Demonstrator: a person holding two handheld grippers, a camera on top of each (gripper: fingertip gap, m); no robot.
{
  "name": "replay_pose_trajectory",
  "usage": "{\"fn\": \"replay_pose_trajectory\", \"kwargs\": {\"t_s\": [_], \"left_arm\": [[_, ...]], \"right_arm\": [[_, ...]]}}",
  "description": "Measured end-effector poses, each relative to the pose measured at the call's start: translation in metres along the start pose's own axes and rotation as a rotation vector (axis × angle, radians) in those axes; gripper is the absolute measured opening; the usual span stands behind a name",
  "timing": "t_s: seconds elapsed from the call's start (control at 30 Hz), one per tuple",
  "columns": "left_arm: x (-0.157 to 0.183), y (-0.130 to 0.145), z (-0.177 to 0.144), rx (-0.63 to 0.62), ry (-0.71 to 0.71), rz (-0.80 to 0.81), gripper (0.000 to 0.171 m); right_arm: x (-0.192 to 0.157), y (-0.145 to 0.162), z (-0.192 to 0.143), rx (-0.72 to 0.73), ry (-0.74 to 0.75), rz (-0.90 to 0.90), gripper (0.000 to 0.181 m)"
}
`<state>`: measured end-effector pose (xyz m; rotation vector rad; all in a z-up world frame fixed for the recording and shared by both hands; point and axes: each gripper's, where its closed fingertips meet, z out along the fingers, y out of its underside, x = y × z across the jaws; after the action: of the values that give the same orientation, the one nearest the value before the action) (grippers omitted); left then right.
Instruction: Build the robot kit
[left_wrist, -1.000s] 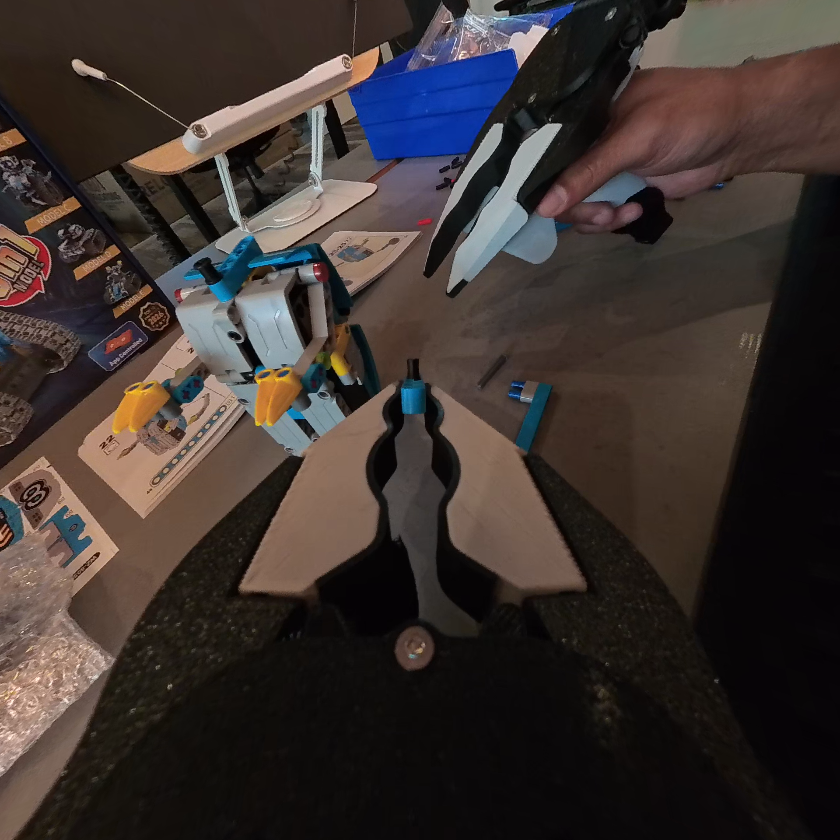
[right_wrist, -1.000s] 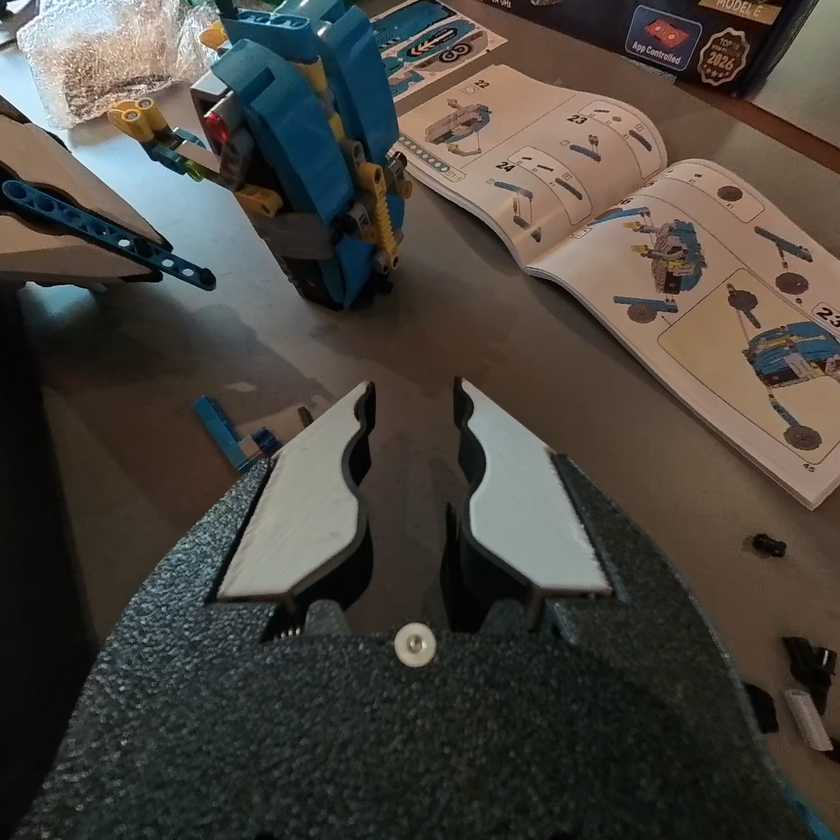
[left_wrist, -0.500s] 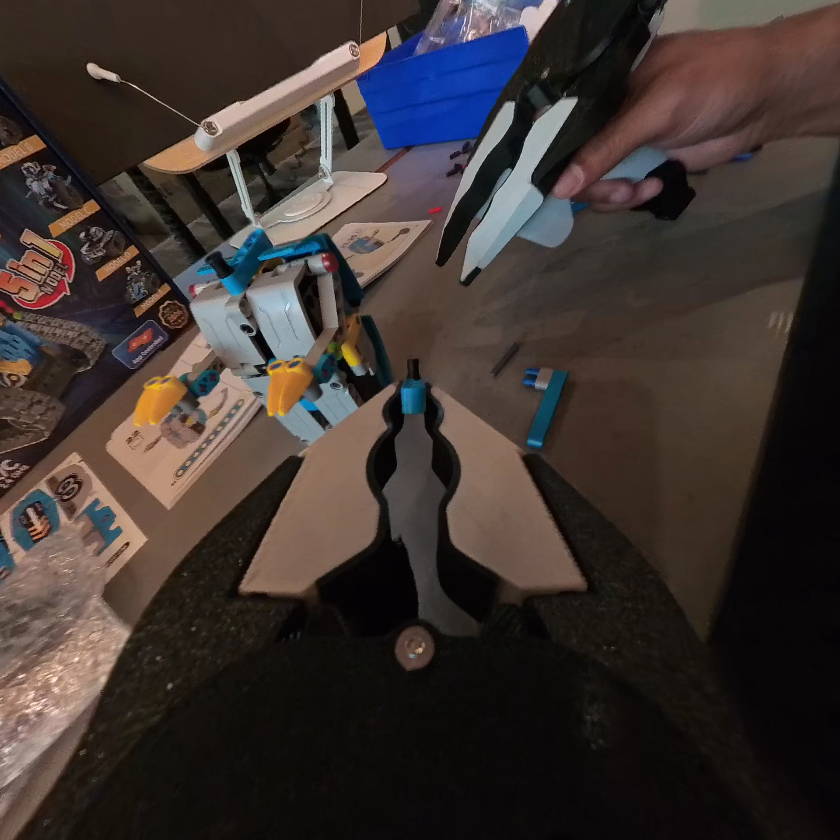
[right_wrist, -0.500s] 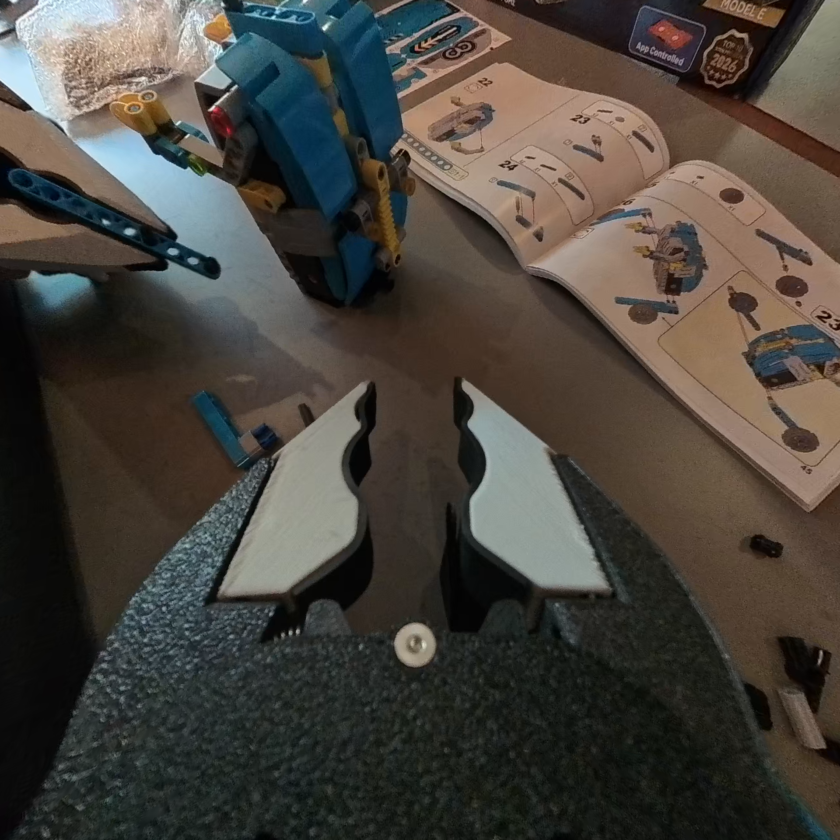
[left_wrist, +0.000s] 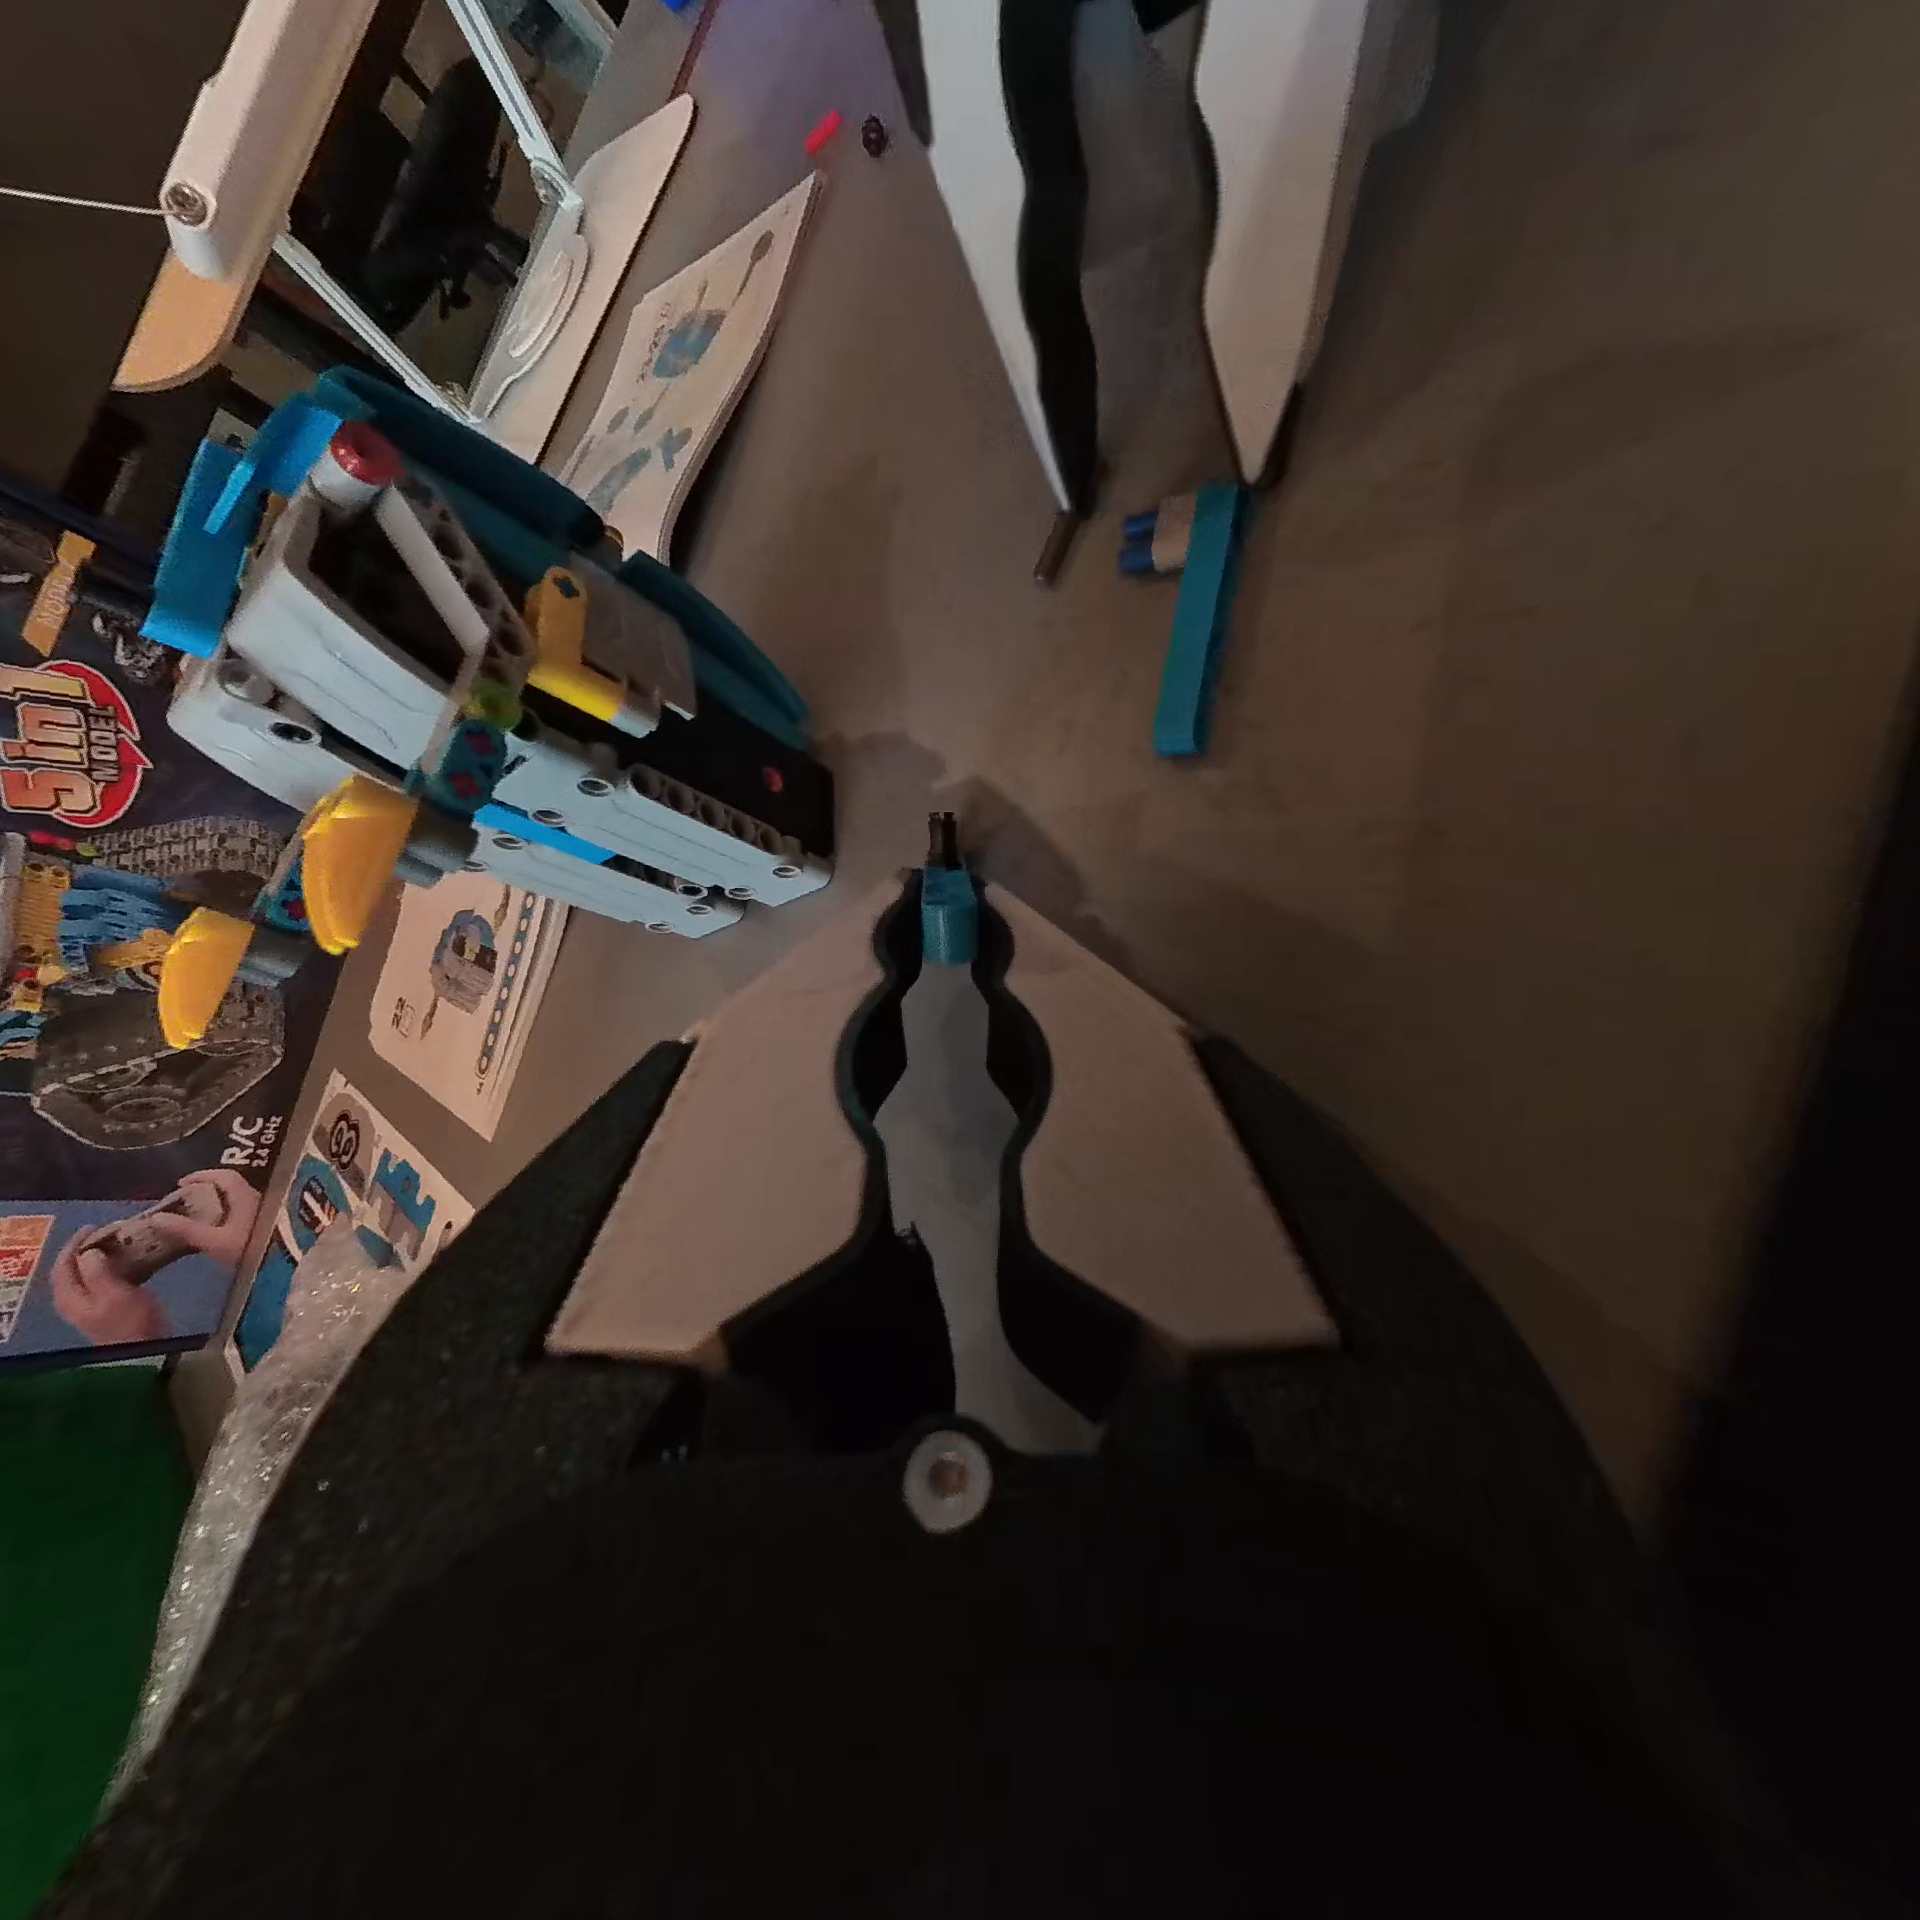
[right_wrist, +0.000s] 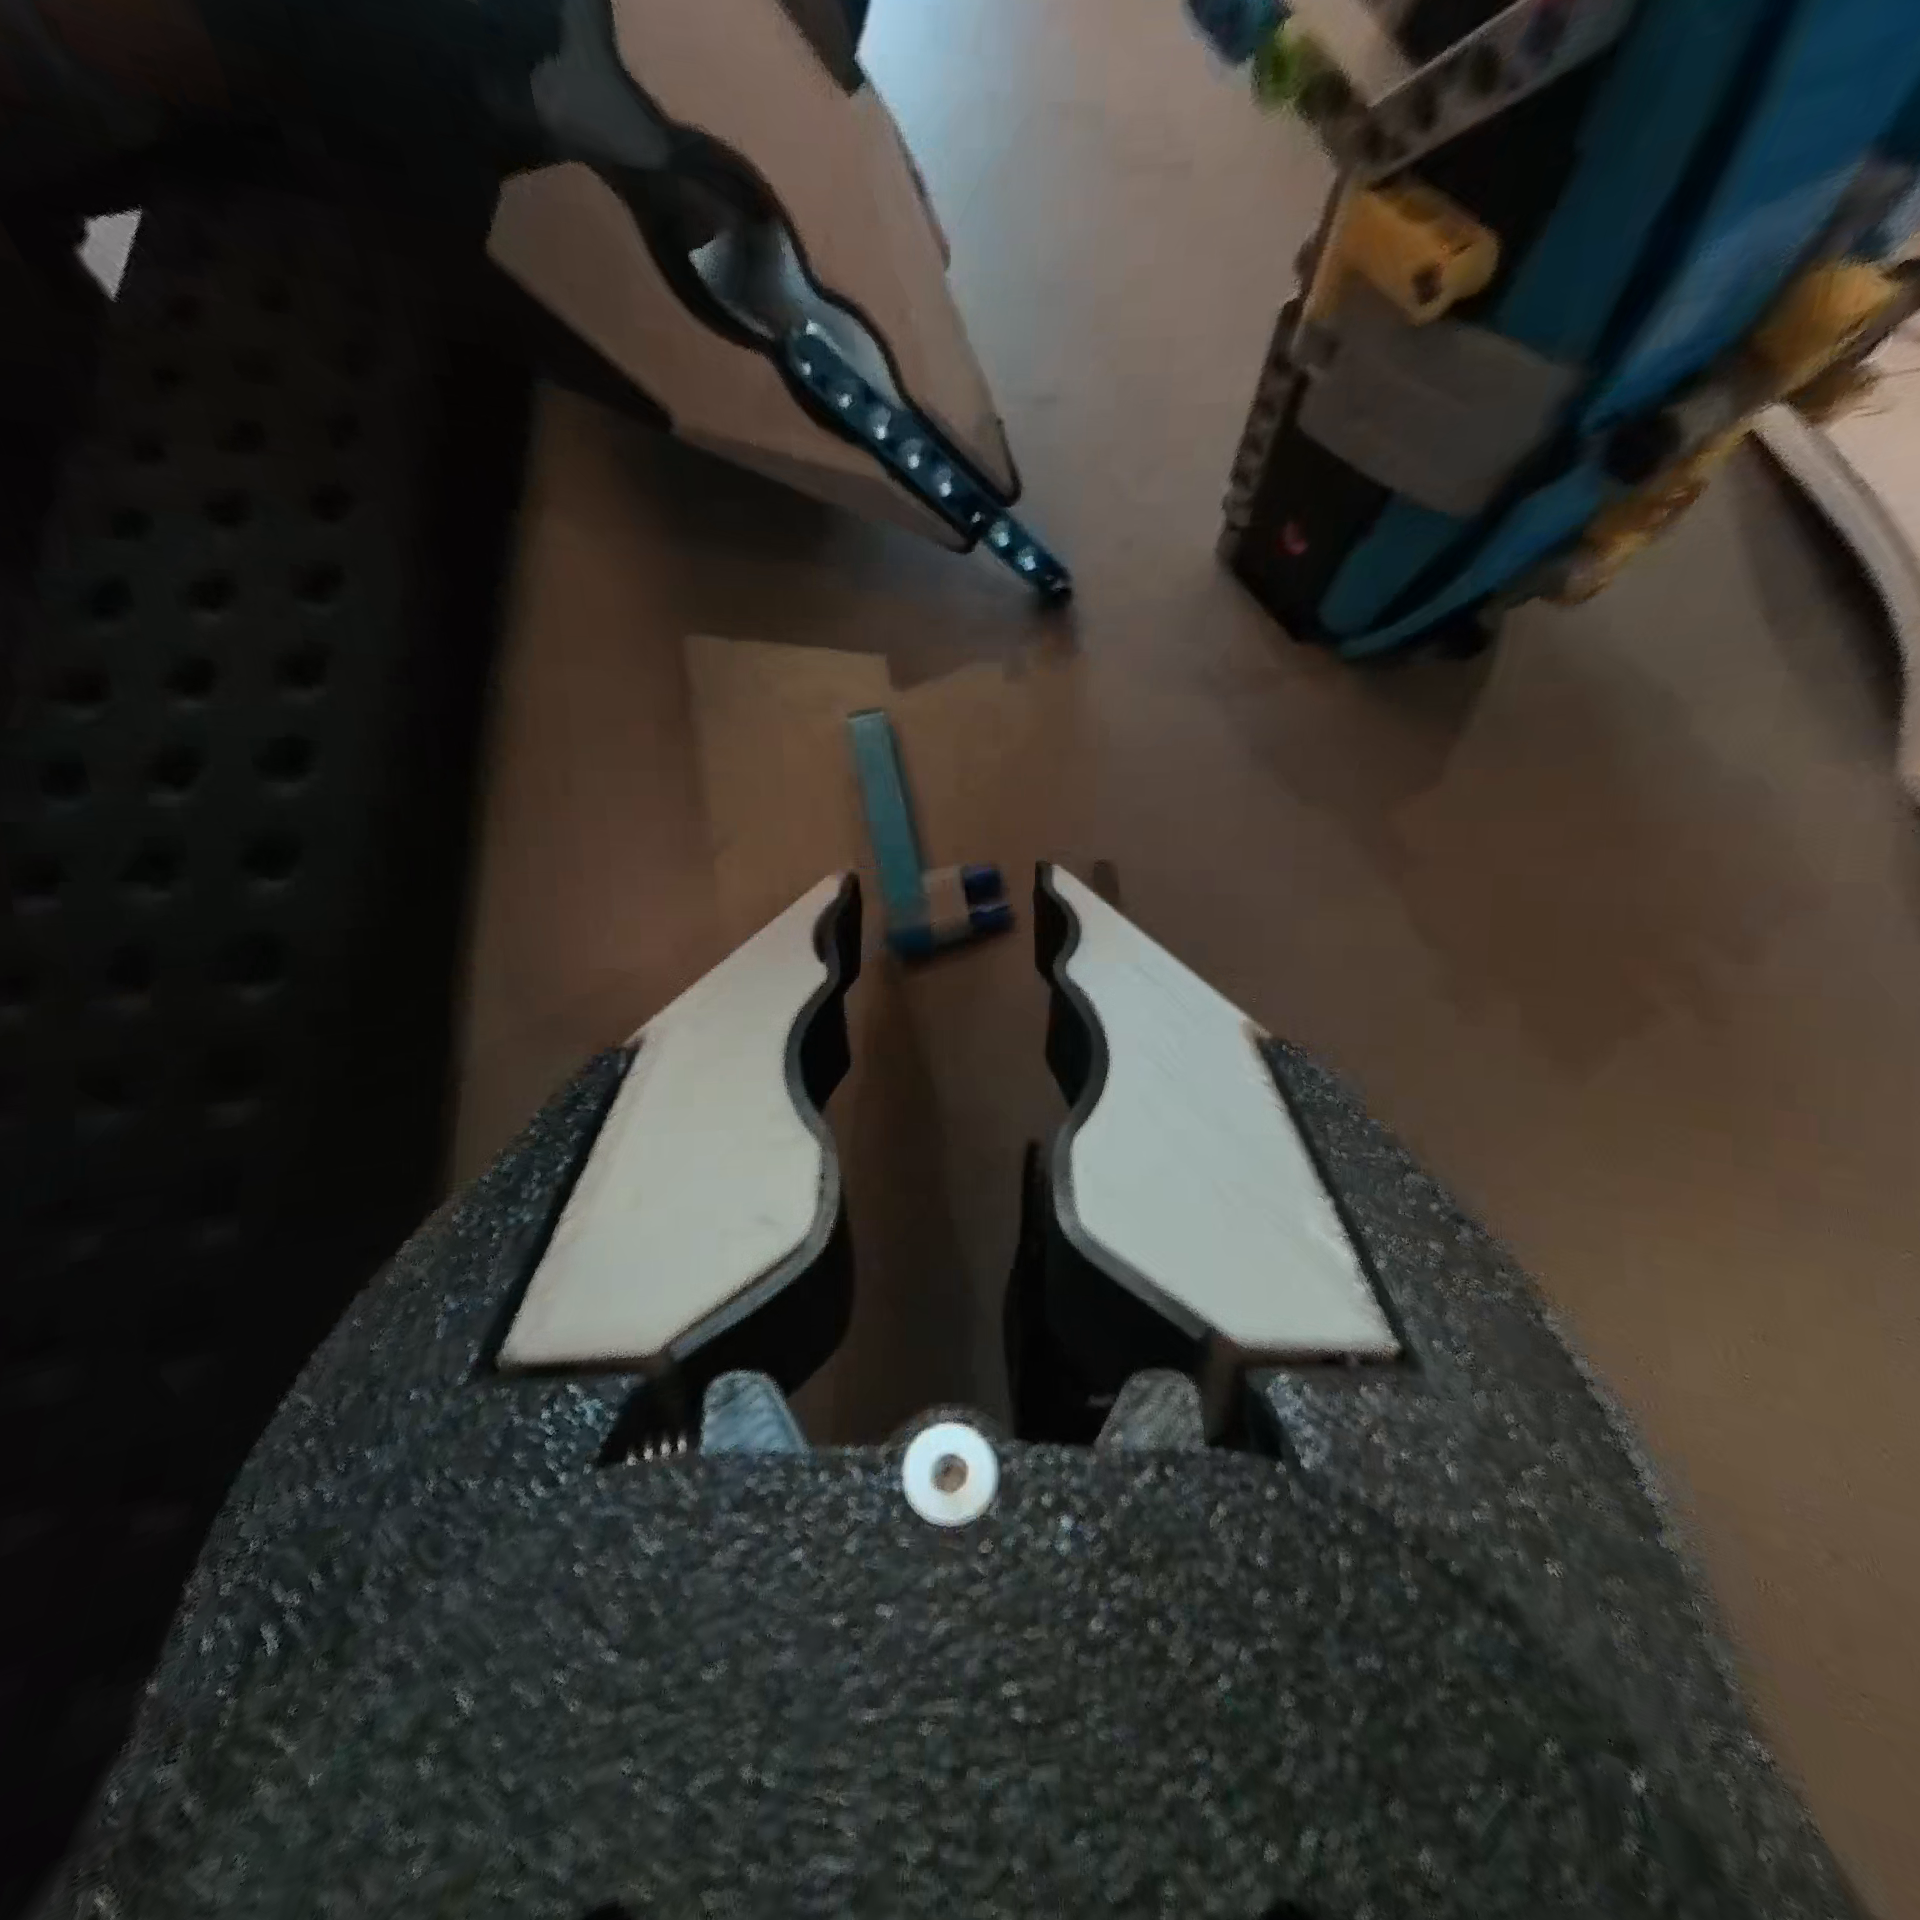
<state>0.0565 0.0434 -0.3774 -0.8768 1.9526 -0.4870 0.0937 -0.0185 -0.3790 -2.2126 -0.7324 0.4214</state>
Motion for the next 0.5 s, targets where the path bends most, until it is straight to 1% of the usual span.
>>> {"fn": "replay_pose_trajectory", "kwargs": {"t_s": [0.27, 0.43, 0.5], "left_arm": [[0.011, 0.002, -0.004, -0.024, 0.051, -0.024, 0.017], [0.013, 0.007, -0.011, -0.040, 0.078, -0.076, 0.023], [0.012, 0.009, -0.013, -0.045, 0.086, -0.111, 0.027]], "right_arm": [[-0.007, 0.007, 0.005, -0.039, -0.024, -0.067, 0.029], [-0.004, 0.004, 0.009, -0.039, 0.022, -0.108, 0.025], [-0.004, 0.004, 0.009, -0.042, 0.034, -0.128, 0.027]]}}
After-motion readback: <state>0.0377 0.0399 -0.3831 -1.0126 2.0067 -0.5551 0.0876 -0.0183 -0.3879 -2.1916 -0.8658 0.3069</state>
